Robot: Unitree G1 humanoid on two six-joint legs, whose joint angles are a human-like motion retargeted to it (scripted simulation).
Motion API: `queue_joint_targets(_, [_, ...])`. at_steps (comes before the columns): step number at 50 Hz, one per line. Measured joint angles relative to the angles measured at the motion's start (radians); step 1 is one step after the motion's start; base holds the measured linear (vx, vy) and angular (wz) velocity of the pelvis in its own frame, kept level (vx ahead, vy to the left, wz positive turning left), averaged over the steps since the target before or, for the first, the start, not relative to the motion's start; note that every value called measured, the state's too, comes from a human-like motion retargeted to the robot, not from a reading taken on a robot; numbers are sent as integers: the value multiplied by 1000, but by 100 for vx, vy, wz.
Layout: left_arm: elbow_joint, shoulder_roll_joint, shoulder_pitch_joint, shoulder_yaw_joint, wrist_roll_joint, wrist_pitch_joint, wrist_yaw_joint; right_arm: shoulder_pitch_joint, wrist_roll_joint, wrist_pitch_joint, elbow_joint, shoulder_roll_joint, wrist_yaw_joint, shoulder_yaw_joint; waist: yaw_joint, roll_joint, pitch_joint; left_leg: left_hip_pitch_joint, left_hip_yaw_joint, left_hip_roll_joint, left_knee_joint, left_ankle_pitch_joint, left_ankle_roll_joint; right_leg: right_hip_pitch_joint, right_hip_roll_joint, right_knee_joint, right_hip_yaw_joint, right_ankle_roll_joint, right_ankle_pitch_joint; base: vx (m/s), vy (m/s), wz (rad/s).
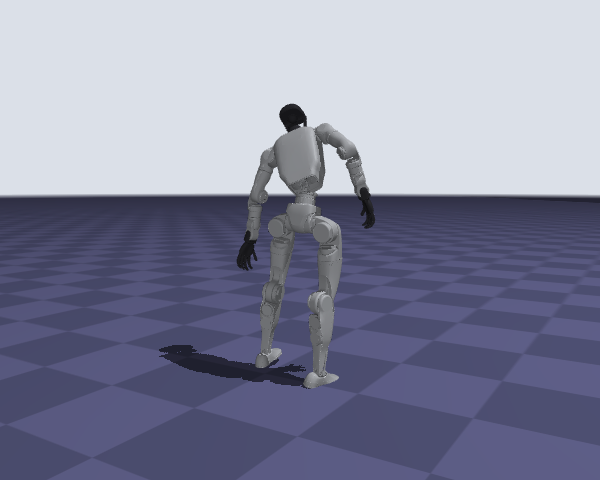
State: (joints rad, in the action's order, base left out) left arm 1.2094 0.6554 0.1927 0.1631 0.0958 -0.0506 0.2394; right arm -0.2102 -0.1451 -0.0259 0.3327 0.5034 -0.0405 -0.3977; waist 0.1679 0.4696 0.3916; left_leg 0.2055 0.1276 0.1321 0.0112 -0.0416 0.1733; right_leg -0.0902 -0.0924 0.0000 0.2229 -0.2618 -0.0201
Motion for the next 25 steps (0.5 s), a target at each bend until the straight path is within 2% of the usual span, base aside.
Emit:
queue_joint_targets(3, [29, -6, -20, -38, 11, 1, 0, -13, -4, -16, -17, 16, 10, -3, 24, 0, -6, 26, 13, 29, 76, -28, 47, 35, 21, 17, -8, 0, 51, 39, 12, -27])
queue_joint_targets(5, [33, -7, -41, -59, 2, -2, 6, -23, -5, -19, -23, 25, 17, -9, 43, 10, -15, 28, -5, 42, 76, -20, 57, 62, 30, 28, -30, 0, 83, 43, 18, -62])
queue_joint_targets(10, [15, 14, -90, -47, -56, -4, 31, -54, 7, -7, -26, 34, 22, -33, 73, 41, -48, -68, 18, 89, 76, 76, 37, 131, 64, 59, -113, 0, 107, 43, 19, -69])
queue_joint_targets(13, [7, 37, -81, -17, -52, -8, 28, -99, 24, -3, -37, 32, 13, -26, 58, 48, -23, -159, 19, 72, 76, 36, 16, 199, 52, 76, -143, 0, 97, 40, 29, 14])
queue_joint_targets(17, [-19, 79, -6, 24, -33, -28, 33, -151, 34, 2, -43, 12, 0, -25, 17, 46, -12, -212, -8, 68, 72, 17, 7, 184, 55, 96, -127, 41, 104, 32, 19, 44])
queue_joint_targets(19, [-41, 93, 45, 33, -47, -28, 55, -160, 30, 3, -40, 13, 0, -27, -6, 41, -5, -232, -17, 70, 71, 7, 6, 155, 53, 80, -104, 40, 93, 28, 9, 32])
queue_joint_targets(22, [-66, 111, 134, 67, -77, -21, 83, -159, 15, 16, -17, 6, 11, -37, -32, 49, -9, -248, -19, 59, 69, -10, 3, 86, 39, 39, -80, 5, 63, 27, 2, 11])
queue_joint_targets(25, [-73, 135, 229, 107, -81, -15, 82, -150, 0, 28, 15, -15, 24, -44, -44, 47, -11, -264, -14, 86, 60, -32, 21, 11, 71, -7, -66, 0, -39, 27, -17, -5])
